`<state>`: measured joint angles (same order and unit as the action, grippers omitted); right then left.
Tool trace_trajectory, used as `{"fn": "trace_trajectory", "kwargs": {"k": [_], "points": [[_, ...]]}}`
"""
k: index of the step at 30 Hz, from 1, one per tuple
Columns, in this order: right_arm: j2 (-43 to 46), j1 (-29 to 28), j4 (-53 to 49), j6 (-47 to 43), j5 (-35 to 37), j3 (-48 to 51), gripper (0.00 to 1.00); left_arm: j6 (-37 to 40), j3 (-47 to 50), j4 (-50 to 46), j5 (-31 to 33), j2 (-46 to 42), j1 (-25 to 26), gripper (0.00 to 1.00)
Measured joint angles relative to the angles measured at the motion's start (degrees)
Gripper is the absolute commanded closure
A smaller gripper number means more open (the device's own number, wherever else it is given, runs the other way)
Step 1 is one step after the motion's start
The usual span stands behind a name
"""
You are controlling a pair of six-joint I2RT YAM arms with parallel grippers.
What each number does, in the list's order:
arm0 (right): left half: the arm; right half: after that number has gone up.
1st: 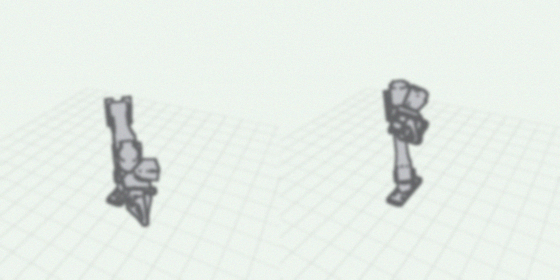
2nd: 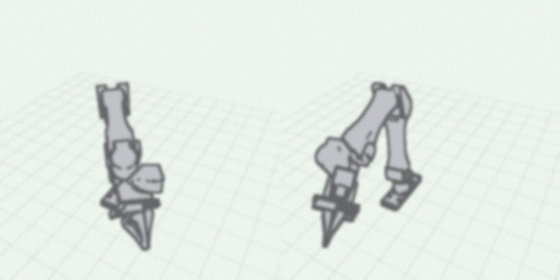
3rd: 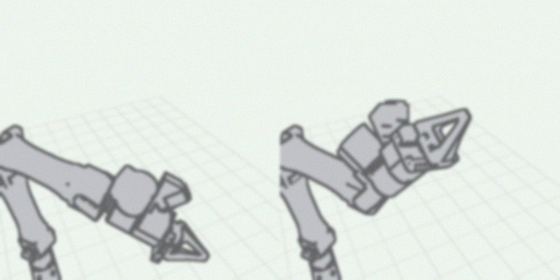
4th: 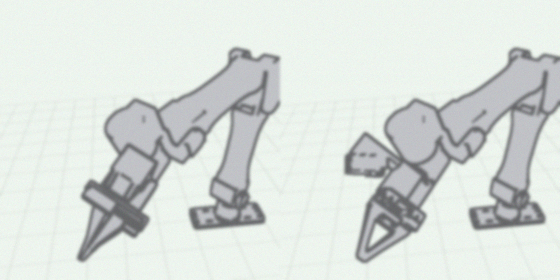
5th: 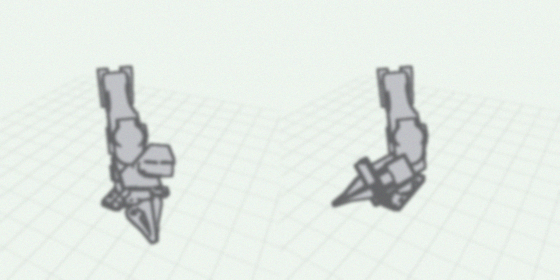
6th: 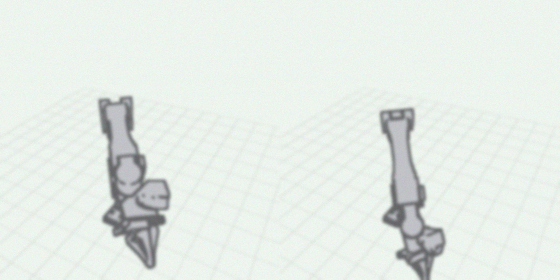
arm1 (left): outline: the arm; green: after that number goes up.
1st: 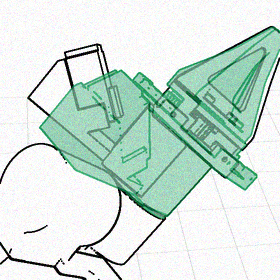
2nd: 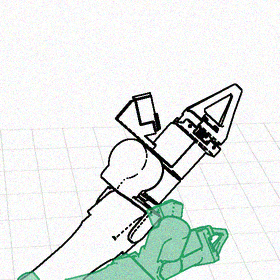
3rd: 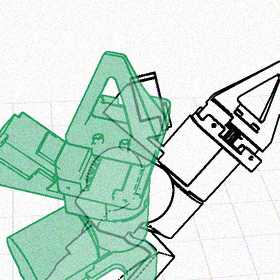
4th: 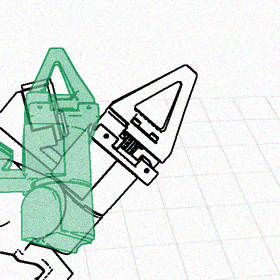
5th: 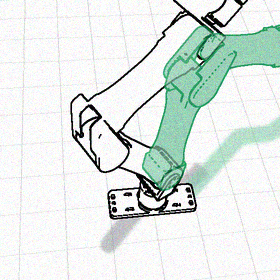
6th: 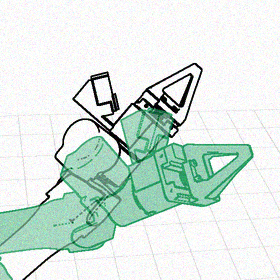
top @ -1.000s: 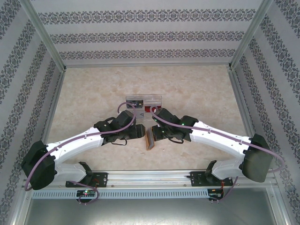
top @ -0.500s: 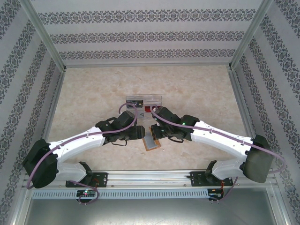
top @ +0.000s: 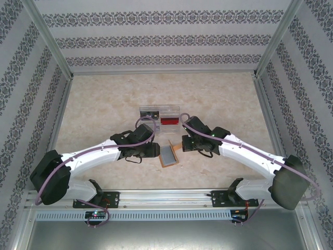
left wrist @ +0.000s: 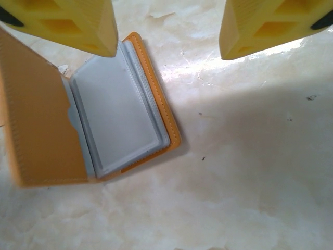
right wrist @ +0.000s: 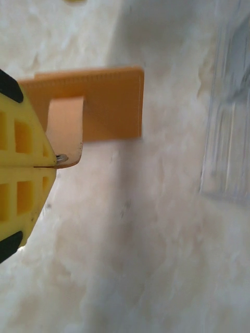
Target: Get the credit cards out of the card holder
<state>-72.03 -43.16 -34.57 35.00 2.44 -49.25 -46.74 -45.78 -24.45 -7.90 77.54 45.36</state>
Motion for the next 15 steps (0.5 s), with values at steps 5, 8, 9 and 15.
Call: {"fn": "trace_trajectory", "kwargs": {"k": [5,8,9,15], "points": [[-0.13,3.04,-0.68,-0.72,1.7,3.37,1.0,0.48,-1.42,0.07,-1.75,2.05,0.0,0.59],[-0.33,4.11,-0.96,-0.7,2.73,4.87,1.0,0.55,-2.1,0.46,-2.78,3.5,0.0,0.61],[-0.5,4.46,-1.07,-0.7,2.89,5.11,1.0,0.57,-2.25,0.52,-3.02,3.91,0.0,0.62],[-2.47,5.18,-1.29,-0.2,3.1,5.68,0.74,0.7,-2.91,0.9,-4.35,6.23,0.0,0.65]]}}
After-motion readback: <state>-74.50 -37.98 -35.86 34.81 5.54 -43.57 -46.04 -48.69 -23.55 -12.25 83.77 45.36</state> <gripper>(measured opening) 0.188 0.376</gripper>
